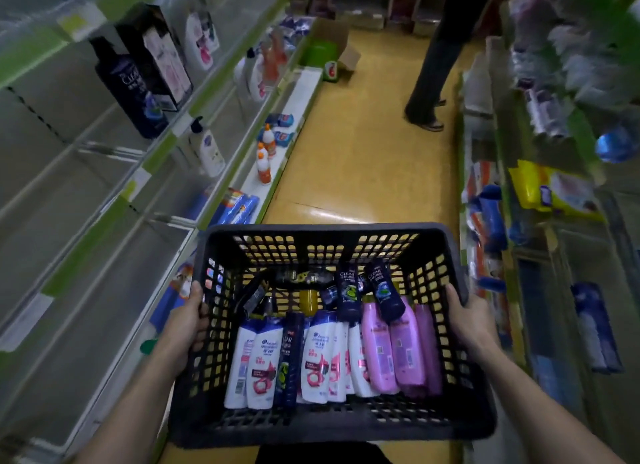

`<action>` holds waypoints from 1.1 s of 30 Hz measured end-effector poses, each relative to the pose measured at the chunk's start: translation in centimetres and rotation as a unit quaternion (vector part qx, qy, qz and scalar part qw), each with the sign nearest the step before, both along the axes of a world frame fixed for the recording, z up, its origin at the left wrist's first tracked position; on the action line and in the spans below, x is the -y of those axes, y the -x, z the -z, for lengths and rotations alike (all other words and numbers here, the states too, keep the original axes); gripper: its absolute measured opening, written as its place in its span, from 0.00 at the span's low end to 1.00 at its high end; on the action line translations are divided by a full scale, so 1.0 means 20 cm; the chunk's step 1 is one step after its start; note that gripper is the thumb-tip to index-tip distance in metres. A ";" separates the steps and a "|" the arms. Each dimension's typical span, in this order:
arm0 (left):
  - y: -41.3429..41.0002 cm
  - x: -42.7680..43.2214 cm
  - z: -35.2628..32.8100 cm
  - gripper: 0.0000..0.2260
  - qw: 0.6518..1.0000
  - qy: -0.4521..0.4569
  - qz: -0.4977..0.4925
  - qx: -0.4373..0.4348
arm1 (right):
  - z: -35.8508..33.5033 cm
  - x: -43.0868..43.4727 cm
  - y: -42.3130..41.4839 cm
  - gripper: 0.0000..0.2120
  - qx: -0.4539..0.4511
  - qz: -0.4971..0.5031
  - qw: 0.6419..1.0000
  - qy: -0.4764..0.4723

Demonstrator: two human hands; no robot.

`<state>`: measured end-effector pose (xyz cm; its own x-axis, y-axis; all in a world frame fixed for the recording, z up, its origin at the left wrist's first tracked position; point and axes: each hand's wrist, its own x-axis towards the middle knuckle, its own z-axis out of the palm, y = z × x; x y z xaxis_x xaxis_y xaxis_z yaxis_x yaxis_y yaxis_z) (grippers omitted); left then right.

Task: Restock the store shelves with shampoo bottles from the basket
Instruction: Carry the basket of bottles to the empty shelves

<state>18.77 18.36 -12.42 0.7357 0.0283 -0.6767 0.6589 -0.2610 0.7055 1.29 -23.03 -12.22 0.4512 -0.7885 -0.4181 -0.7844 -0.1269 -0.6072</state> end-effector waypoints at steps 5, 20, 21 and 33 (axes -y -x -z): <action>-0.26 0.21 0.09 0.24 0.998 0.000 -0.062 -0.008 | 0.00 0.25 -0.48 0.23 -0.037 -0.059 0.998 0.012; -0.83 0.54 0.67 0.25 0.977 -0.004 -0.209 -0.036 | 0.52 0.69 -1.76 0.30 -0.101 -0.203 0.974 -0.015; -0.84 0.56 0.73 0.26 0.974 -0.008 -0.224 -0.042 | 0.60 0.73 -1.83 0.31 -0.104 -0.220 0.970 -0.014; -0.84 0.80 1.74 0.31 0.935 -0.030 -0.349 -0.057 | 1.64 0.77 -2.67 0.24 -0.136 -0.373 0.918 -0.027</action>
<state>35.64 2.35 -47.29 0.4466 0.5156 -0.7312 0.7533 0.2243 0.6182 54.69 -38.34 -44.99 0.7293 -0.2782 -0.6251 -0.6160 -0.6647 -0.4228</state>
